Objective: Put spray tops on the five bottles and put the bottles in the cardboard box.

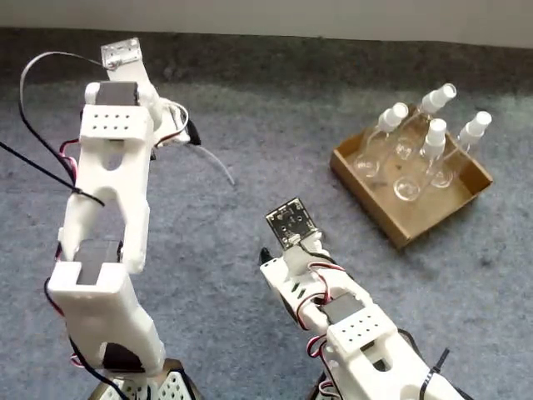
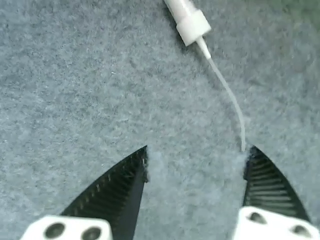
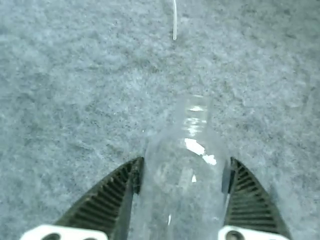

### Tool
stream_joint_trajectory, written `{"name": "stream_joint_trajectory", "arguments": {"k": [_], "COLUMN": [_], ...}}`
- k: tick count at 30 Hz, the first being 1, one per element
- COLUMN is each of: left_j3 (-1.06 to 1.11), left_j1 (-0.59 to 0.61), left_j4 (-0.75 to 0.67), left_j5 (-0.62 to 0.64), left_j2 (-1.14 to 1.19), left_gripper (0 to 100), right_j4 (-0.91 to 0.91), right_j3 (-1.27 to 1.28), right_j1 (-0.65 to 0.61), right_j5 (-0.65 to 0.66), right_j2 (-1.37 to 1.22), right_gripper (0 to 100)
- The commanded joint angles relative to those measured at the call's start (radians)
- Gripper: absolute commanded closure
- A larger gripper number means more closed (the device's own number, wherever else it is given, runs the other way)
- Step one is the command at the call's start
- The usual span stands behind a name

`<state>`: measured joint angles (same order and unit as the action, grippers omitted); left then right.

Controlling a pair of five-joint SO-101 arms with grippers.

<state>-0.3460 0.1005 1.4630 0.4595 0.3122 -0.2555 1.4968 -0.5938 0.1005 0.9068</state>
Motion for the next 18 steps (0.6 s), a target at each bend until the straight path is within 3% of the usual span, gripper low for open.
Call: {"name": "stream_joint_trajectory", "arguments": {"k": [1,12,18], "left_j3": [-0.260,-0.716,-0.941], "left_j1": [-0.013,-0.013,-0.012], "left_j4": [-0.002,0.006,0.006], "left_j5": [0.169,0.299,0.305], "left_j2": [0.140,0.605,0.777], "left_gripper": [72,72,77], "right_j4": [0.028,0.028,0.028], "right_j3": [-0.005,-0.005,-0.007], "right_j1": [-0.013,-0.013,-0.013], "right_j5": [0.000,0.000,0.087], "right_j2": [0.031,0.031,0.031], "right_gripper": [79.6,79.6,79.6]}}
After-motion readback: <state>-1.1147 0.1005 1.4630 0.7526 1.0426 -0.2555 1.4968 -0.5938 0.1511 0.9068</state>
